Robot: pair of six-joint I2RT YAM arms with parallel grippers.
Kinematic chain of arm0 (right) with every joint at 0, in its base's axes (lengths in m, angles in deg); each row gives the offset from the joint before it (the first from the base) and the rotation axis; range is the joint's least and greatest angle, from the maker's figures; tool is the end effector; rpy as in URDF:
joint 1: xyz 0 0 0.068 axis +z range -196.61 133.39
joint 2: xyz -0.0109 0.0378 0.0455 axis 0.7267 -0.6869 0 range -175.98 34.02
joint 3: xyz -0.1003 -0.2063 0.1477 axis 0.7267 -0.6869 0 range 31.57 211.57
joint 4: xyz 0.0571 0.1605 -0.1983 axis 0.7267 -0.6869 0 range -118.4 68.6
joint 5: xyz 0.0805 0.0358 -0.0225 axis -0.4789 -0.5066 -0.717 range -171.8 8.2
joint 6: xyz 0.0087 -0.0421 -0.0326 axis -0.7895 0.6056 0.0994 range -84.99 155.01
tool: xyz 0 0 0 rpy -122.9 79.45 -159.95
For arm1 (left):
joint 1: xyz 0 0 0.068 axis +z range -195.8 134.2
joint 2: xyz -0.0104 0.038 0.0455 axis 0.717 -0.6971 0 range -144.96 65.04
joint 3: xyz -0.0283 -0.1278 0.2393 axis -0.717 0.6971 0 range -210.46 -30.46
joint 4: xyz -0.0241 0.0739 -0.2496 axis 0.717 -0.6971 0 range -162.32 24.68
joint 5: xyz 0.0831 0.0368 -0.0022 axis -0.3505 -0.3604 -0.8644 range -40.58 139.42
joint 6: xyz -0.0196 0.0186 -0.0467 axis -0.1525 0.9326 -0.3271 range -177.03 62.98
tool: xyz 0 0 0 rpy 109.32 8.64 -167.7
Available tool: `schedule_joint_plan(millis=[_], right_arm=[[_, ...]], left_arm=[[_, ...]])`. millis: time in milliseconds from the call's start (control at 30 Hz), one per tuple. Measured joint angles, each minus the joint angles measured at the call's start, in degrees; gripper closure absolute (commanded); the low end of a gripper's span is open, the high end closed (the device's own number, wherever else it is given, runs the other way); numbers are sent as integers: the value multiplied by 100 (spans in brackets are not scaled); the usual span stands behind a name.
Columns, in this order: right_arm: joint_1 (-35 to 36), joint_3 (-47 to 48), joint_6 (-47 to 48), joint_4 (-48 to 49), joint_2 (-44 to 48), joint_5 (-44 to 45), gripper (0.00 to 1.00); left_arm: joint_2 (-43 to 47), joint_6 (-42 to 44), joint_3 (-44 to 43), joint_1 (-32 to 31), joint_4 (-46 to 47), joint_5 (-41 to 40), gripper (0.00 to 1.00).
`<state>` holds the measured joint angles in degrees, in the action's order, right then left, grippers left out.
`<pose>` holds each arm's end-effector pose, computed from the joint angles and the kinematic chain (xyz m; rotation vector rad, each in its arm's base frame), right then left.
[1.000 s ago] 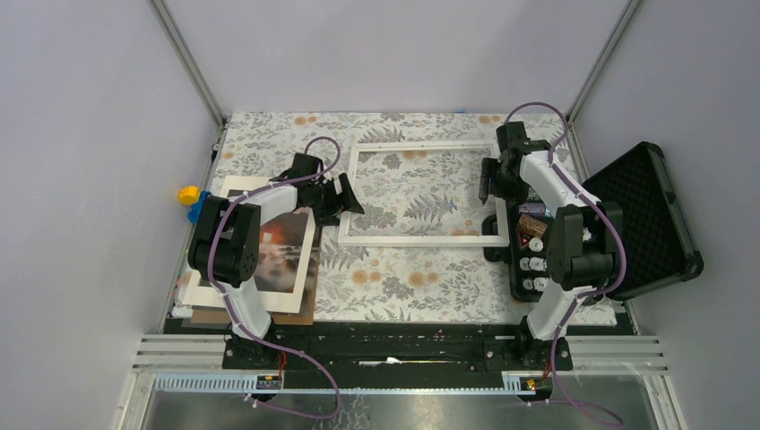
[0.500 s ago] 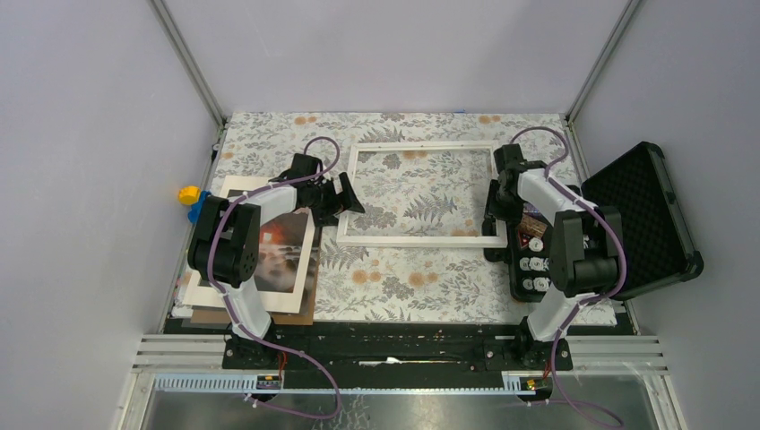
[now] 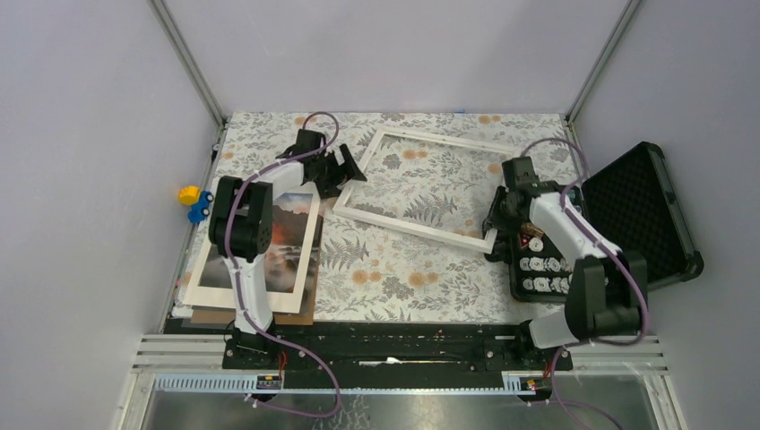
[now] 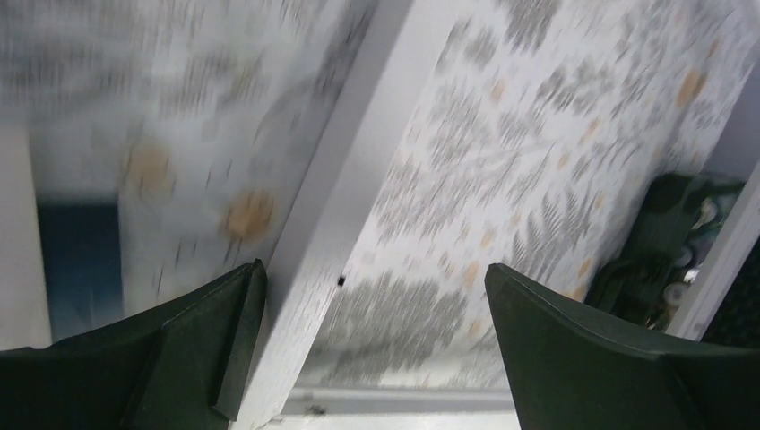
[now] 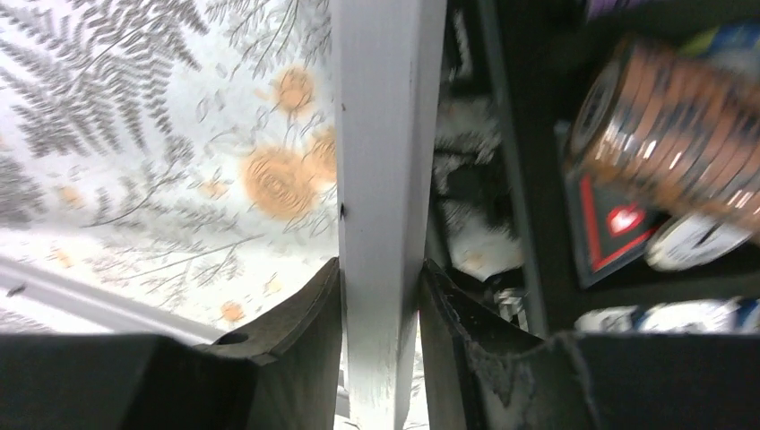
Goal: Put the photo into the frame
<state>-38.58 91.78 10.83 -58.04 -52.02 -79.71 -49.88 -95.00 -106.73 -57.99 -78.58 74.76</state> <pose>0.2963 0.0404 0.2270 0.3865 2.6389 0.1344 0.4126 -0.1047 0.1631 -0.3802 2.5571 -0.9019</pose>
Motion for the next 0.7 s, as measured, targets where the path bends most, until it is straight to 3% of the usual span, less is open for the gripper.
schedule_joint_plan(millis=[200,367,467,700], right_arm=[[260,-1228,-1703,535,1257,-153,100],[601,-1475,-2483,702,1718,501,100],[780,-1499,-2830,852,1722,804,100],[1305,-1587,-3449,997,1674,1453,100]], left_arm=[[-1252,267,-2581,-31,-833,-225,1],[-1054,597,-3287,-52,-1646,-874,1],[-402,581,-2861,-37,-1958,-1226,2],[2387,-348,463,-236,-1631,-953,1]])
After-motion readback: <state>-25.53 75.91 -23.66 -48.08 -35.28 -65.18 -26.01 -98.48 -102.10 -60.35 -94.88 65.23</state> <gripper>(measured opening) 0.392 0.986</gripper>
